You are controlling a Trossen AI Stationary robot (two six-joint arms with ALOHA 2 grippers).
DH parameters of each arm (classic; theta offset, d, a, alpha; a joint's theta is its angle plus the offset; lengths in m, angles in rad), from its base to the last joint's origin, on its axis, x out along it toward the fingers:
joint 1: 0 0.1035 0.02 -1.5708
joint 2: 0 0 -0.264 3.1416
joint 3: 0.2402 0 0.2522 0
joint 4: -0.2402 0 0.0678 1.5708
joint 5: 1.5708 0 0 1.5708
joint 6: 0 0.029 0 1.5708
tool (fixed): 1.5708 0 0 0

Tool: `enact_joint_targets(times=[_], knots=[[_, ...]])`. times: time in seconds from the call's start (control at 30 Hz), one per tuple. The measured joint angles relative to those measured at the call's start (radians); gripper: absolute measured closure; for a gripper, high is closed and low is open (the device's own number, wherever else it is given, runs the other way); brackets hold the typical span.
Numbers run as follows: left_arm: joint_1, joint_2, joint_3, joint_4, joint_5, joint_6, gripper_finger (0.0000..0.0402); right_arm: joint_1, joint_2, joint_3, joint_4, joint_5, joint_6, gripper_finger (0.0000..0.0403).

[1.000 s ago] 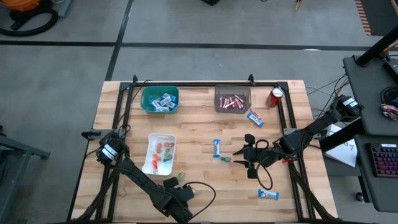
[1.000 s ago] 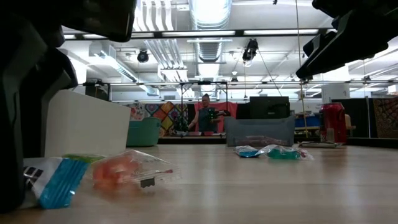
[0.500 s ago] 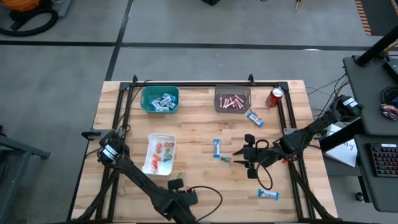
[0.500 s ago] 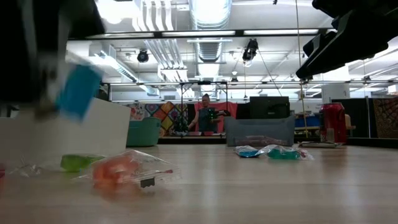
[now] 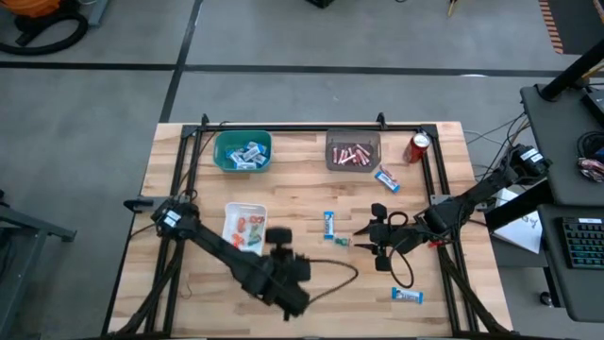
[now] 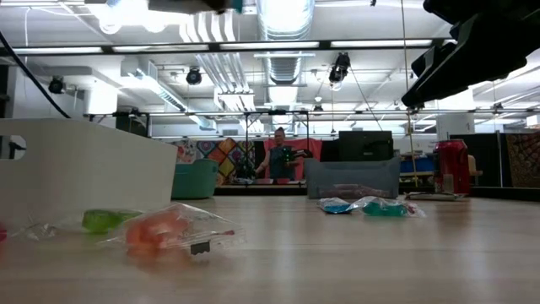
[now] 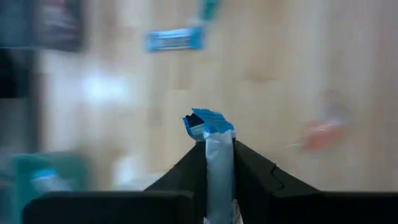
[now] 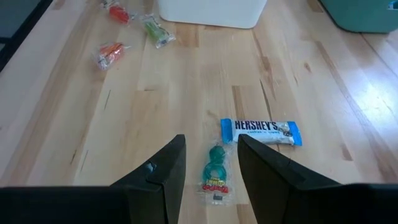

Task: Sort candy
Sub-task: Put the white chocolate bar into the green bin

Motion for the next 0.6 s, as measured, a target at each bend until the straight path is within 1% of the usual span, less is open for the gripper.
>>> enact_joint_targets(times=[0.07,0.13,0.23,0.33,0.47,0.6], knots=[[0.033,-0.021,0.001,-0.004,-0.048,0.074,0.0362,0.000,0.000,0.000,0.000,0.000,0.003,0.0264],[0.070,-0.059,-0.021,0.011,-0.060,0.161,0.0367,0.000,0.000,0.000,0.000,0.000,0.003,0.0264],[0.135,-0.105,-0.054,-0.011,-0.107,0.193,0.0373,0.000,0.000,-0.001,-0.001,0.000,0.018,0.0264],[0.212,-0.165,-0.115,-0.006,-0.121,0.212,0.0377,0.000,0.000,-0.002,-0.003,0.000,0.028,0.0264],[0.334,-0.271,-0.230,0.004,-0.133,0.204,0.0378,0.000,0.000,-0.002,0.000,0.000,0.043,0.0264],[0.476,-0.377,-0.408,0.088,-0.131,0.185,0.0378,0.000,0.000,-0.002,-0.001,0.001,0.057,0.0264]])
